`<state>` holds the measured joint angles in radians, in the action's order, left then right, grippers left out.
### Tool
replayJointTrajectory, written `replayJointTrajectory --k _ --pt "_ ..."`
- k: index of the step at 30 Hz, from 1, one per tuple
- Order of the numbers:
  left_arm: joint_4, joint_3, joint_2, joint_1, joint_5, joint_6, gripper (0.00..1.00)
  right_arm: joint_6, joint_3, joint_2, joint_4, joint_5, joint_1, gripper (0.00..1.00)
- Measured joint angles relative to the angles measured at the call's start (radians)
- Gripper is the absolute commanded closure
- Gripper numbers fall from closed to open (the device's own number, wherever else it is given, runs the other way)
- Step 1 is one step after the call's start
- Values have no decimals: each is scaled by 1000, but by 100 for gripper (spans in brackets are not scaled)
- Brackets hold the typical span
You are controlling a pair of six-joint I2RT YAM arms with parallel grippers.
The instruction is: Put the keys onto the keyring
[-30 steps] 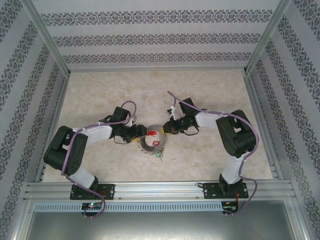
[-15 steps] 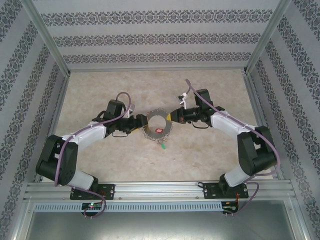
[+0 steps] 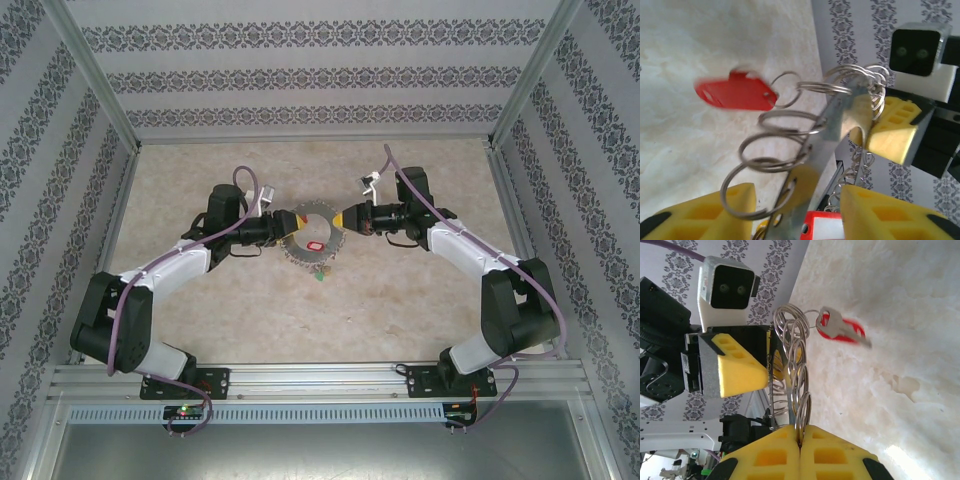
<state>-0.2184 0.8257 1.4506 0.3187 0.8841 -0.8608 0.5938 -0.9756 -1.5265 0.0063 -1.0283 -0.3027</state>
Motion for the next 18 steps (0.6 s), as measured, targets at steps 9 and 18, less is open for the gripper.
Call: replayJointTrajectory --k 9,18 --pt "-9 11 -53 -7 -2 -11 77 16 -26 0 40 -55 22 91" --pt "-4 11 -135 -6 -21 51 88 33 -43 -1 51 -62 23 82"
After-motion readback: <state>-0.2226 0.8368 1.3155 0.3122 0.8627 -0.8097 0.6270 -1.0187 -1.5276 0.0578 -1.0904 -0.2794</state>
